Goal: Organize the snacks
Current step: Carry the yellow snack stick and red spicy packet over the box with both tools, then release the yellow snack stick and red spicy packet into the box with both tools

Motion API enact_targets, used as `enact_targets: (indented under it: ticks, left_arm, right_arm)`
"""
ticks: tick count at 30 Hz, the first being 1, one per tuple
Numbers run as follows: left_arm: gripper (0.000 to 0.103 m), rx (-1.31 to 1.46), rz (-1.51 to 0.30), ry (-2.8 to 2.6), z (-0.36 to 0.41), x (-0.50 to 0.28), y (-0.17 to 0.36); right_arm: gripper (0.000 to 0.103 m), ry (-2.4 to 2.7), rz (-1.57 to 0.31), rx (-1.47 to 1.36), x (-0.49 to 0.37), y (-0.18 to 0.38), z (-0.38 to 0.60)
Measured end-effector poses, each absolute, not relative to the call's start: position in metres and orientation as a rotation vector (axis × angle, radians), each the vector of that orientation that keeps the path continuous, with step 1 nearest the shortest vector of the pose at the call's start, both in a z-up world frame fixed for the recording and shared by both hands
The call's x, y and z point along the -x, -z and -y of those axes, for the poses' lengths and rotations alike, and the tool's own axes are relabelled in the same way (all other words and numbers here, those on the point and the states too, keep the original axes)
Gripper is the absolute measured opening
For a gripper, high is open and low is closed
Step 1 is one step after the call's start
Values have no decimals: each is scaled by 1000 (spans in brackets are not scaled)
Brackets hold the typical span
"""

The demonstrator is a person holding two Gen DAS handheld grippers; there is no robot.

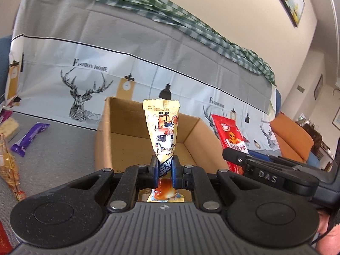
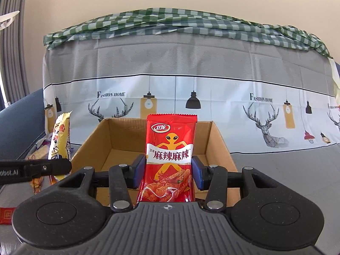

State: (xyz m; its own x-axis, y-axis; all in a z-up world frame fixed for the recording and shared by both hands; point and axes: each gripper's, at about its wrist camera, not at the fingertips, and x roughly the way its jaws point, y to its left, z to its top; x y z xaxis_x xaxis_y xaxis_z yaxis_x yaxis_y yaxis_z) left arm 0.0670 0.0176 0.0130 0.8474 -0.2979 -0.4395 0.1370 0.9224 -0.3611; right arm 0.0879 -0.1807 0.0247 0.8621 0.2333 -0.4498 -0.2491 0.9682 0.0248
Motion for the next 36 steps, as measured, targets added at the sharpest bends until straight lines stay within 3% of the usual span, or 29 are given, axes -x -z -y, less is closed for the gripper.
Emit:
enact_targets:
  ticks: [36]
  left_arm:
    - [12, 287, -487, 299, -9, -62, -13]
  right_arm:
    - [48, -145, -405, 61, -87, -23, 184]
